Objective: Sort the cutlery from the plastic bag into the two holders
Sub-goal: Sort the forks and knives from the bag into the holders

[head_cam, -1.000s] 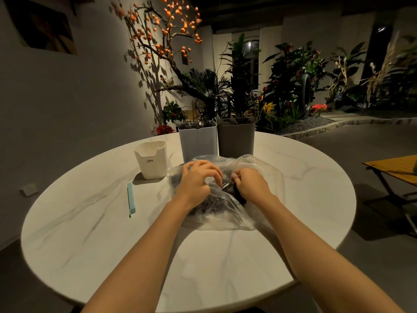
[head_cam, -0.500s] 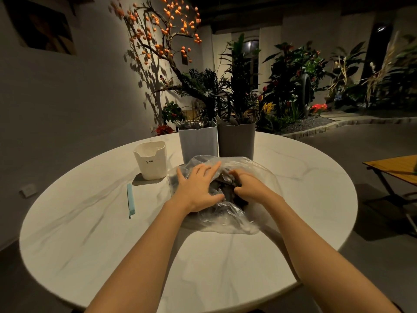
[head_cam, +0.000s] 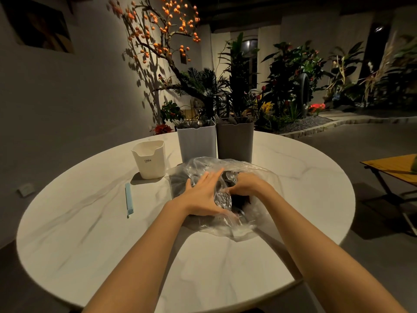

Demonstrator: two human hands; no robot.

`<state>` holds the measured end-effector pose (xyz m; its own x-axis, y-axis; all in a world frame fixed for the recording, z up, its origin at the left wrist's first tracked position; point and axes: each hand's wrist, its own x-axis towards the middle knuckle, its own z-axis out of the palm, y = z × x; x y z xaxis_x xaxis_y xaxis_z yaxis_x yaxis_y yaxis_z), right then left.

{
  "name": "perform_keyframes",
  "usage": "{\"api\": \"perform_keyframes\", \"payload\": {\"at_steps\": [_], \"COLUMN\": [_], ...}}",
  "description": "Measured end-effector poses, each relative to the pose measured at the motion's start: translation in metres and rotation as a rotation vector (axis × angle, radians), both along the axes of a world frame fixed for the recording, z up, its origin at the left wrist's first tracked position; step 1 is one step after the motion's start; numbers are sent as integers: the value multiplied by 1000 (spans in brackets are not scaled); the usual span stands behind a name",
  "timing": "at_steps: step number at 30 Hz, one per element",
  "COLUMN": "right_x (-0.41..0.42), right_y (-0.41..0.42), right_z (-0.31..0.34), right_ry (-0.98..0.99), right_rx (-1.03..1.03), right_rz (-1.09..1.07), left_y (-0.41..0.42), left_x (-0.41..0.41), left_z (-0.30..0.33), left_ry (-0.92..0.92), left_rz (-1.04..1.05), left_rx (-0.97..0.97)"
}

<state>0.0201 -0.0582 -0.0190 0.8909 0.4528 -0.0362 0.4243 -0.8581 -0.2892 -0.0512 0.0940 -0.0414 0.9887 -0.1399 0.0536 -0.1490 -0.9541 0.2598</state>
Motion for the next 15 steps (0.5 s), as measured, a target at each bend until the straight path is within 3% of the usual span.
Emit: {"api": "perform_keyframes", "payload": {"at_steps": [4,8,15], "right_x": [-1,-2,-7], "right_y": [-5,-7,-9], "right_z": [6,9,10], "right_ry": [113,81,131], "right_rx": [124,104,160], "right_rz": [19,-6,-62], "left_y": [2,0,-2], "left_x": [5,1,0], "left_z": [-3,-3,2], "left_ry": [-8,-54,-322], "left_rz": [10,2,-28], "left_rx": [39,17,41]}}
